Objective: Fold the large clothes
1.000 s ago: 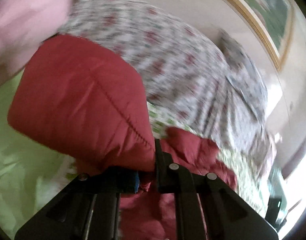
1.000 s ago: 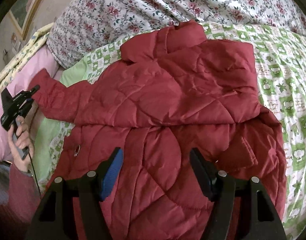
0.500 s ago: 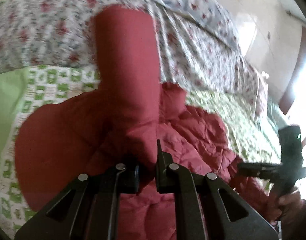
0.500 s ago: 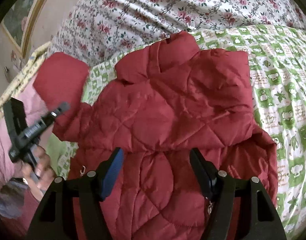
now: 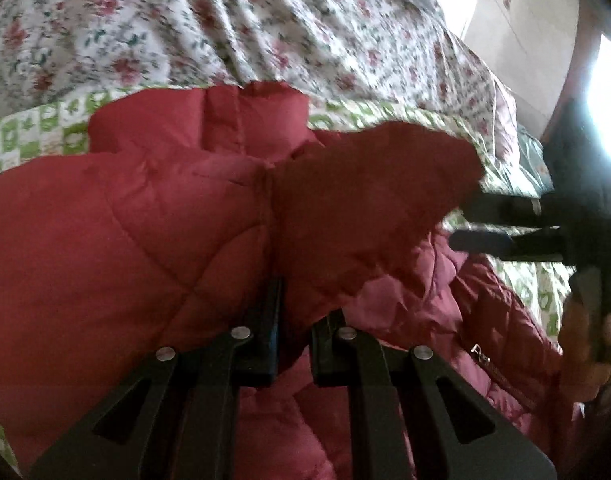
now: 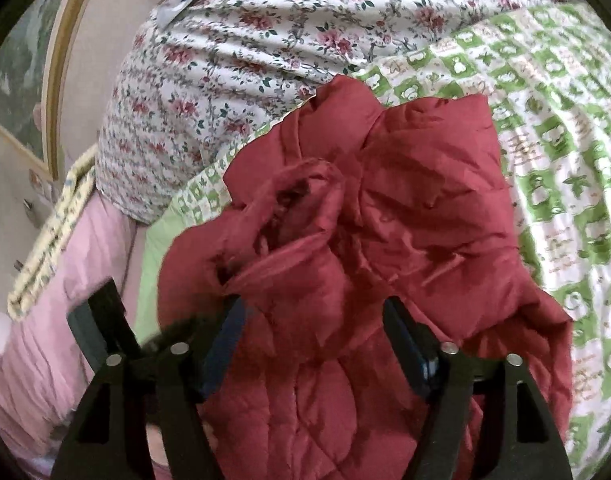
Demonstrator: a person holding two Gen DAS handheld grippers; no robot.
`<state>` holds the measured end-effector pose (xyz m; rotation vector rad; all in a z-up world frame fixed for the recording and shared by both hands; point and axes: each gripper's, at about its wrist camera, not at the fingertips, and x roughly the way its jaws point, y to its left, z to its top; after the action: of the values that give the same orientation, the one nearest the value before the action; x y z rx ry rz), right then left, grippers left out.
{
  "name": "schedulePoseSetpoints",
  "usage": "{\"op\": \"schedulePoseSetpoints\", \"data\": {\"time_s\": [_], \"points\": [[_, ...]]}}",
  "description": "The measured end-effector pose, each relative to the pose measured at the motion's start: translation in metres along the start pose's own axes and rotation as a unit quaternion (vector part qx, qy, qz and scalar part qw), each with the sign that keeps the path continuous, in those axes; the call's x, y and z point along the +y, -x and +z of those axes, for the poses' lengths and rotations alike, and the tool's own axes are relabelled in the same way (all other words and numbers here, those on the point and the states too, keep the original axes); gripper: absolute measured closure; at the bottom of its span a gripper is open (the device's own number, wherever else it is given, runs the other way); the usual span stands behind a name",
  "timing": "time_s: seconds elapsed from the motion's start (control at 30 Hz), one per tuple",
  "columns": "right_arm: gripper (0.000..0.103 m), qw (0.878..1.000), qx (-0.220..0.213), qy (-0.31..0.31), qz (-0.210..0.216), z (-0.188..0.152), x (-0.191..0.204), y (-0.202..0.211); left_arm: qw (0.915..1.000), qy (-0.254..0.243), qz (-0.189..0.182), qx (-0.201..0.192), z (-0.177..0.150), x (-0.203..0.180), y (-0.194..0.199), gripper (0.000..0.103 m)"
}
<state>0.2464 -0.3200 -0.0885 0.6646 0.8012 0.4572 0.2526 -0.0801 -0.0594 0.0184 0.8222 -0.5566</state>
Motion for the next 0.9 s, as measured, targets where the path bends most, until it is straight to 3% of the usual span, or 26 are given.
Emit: {"op": "schedulePoseSetpoints", "data": {"time_s": [0.23, 0.67, 0.77, 0.83, 0.87, 0.9], "points": [[0.023, 0.997, 0.021, -0.056, 0.045, 0.016, -0.016, -0.022, 0.9998, -0.016, 0.01, 0.01, -0.004, -0.009, -0.009, 0.094], [0.019, 0.98, -0.005, -0.144, 0.134, 0.019, -0.05, -0.013, 0.9987, -0.042, 0.025, 0.013, -0.009, -0.02, -0.012, 0.094], [0.018, 0.987, 0.003, -0.135, 0.093, 0.02, -0.049, -0.02, 0.9989, -0.037, 0.024, 0.013, -0.008, -0.02, -0.012, 0.094], [0.019, 0.987, 0.018, -0.128, 0.098, 0.019, -0.047, -0.032, 0.9989, -0.038, 0.025, 0.014, -0.007, -0.02, -0.013, 0.094], [0.022, 0.988, 0.02, -0.118, 0.101, 0.02, -0.043, -0.037, 0.9988, -0.039, 0.026, 0.015, -0.008, -0.021, -0.012, 0.093], [0.032, 0.99, 0.022, -0.102, 0.089, 0.022, -0.037, -0.042, 0.9987, -0.039, 0.026, 0.018, -0.008, -0.022, -0.011, 0.092]]}}
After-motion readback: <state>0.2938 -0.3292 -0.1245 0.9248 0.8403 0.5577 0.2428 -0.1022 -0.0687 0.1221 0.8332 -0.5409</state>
